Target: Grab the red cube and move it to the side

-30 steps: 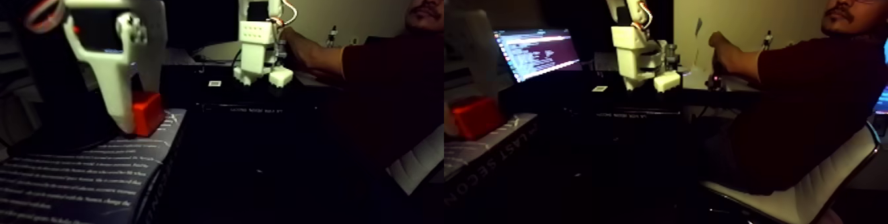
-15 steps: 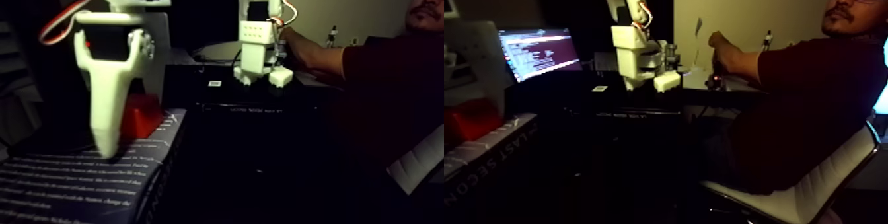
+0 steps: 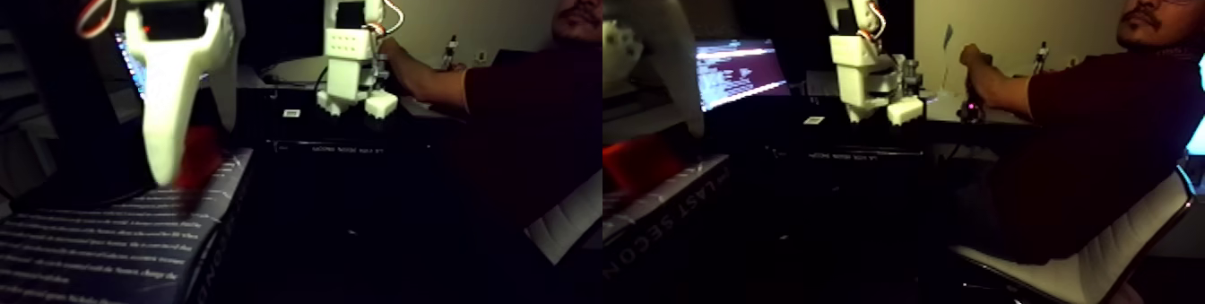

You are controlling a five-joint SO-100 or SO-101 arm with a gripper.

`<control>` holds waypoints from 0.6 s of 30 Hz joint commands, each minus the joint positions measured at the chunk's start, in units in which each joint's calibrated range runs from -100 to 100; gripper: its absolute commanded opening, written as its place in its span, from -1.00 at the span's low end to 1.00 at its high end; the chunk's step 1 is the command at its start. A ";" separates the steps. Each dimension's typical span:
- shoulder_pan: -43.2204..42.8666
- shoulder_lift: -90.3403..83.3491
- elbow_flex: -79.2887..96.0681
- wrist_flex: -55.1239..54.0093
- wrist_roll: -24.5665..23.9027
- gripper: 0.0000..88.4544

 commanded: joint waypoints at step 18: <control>-19.88 -38.88 12.20 9.71 -4.56 -0.38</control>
